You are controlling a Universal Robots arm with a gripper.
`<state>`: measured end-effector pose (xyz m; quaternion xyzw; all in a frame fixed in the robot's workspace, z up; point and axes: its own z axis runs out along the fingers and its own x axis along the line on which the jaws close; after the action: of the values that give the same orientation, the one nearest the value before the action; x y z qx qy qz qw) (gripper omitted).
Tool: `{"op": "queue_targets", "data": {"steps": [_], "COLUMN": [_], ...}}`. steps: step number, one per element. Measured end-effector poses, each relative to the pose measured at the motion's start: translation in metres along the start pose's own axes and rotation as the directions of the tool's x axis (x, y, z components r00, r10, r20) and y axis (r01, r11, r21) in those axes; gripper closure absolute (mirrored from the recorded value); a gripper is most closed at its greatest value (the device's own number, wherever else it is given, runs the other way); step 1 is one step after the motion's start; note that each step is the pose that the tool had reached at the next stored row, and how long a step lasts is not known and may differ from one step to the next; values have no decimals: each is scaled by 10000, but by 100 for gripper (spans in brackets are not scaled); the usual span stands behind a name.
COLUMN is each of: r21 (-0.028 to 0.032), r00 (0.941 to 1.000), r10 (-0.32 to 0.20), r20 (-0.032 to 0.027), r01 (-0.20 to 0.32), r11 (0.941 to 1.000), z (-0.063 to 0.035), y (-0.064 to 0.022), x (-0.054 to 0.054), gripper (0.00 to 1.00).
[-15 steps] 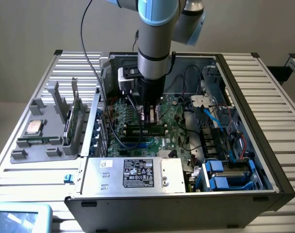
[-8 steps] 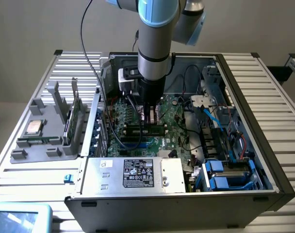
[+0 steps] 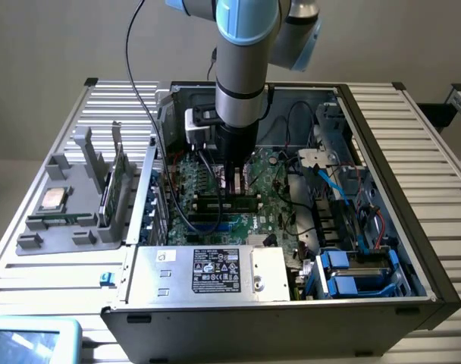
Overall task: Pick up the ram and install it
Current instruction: 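Press down the ram until it locks into place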
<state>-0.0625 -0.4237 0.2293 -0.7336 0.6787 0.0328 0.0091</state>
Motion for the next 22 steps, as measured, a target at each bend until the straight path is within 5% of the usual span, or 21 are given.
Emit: {"op": "queue_targets", "data": {"steps": [22], "r21": [1], "r00": [10000], "r10": [0], "r20": [1], "r01": [0], "r11": [10000], "z": [11], "y": [0], "x": [1], "gripper": [91]}}
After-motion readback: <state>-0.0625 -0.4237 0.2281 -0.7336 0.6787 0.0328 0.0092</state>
